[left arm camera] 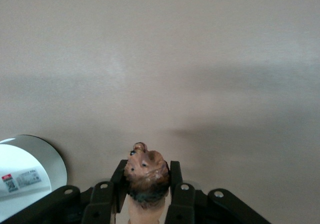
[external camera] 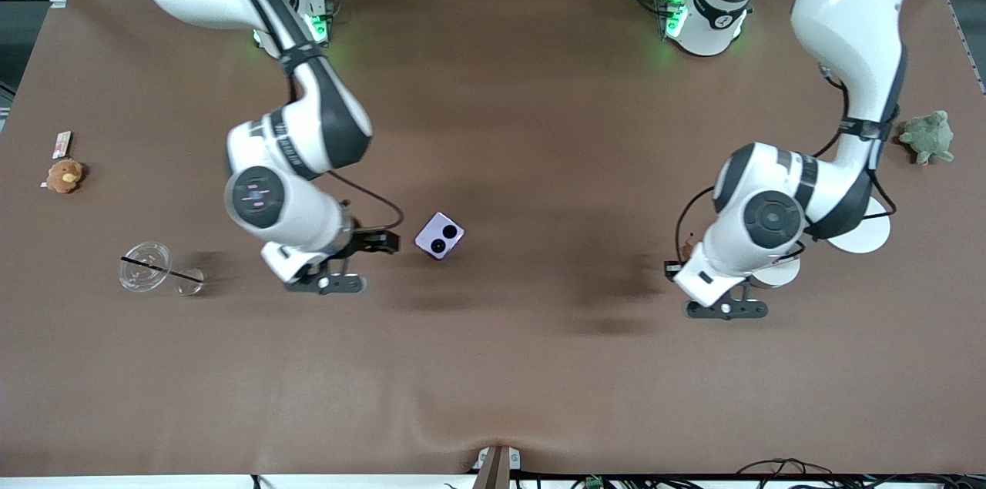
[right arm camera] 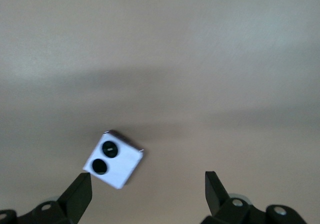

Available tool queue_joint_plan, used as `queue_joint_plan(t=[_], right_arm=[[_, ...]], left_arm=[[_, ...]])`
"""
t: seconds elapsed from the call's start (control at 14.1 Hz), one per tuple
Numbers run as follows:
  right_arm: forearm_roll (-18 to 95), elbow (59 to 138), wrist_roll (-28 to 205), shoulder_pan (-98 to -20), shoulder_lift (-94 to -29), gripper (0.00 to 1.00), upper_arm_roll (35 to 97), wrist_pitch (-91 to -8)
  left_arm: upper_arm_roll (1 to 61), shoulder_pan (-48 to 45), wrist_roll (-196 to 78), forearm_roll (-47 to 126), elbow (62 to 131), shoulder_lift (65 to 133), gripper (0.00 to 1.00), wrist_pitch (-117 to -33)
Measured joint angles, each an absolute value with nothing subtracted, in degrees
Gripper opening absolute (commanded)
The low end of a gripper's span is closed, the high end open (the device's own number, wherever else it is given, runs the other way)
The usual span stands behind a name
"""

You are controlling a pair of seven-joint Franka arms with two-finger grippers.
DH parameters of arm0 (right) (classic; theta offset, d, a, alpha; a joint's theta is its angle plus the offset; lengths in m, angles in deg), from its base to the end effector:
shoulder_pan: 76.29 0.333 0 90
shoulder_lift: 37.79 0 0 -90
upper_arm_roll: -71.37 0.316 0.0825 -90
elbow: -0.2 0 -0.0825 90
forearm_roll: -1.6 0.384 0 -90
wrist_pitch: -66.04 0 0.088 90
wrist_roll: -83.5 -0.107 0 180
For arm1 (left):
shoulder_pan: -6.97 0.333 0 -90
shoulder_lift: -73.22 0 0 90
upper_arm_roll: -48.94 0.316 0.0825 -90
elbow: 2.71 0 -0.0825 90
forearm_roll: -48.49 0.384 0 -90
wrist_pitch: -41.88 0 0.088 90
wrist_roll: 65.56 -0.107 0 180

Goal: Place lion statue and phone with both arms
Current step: 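Carry the lion toward the white lamp while the right gripper reaches the phone, then grasp the white phone with the right gripper while the left gripper carries the lion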

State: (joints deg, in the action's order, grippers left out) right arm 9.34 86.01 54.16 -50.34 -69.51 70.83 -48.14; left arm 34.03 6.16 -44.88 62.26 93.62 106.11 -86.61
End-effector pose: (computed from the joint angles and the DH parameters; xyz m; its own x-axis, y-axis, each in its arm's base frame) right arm 0.6254 0.3074 0.3426 0.9865 -0.1214 -0.1097 -0.1295 -0.9891 -0.0697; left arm 0.6599 -0.1583 0.2773 0.9994 -0.0223 0.0263 -0.0212 -0.9989 -0.0426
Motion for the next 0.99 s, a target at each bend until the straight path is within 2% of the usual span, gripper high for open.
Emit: queue_joint_plan(t=[0.28,0.57,0.99], right_arm=[[9.32,83.83,37.48,-46.13,-73.83,1.00,70.77,-49.82],[9.22,83.24,24.48,-43.84,-76.74,1.00,70.71,-52.74],[9.22,87.34,21.07,-43.42,-79.44,1.00,70.70,-59.07]], left_arm=[[33.38,10.60,-49.08,63.03,99.53,106.06,0.00,-93.34],[33.33,12.16,-49.46,67.99,102.61,106.04,0.00,-95.09],[33.20,14.48,-49.52,69.77,105.54,105.76,0.00,-97.92]])
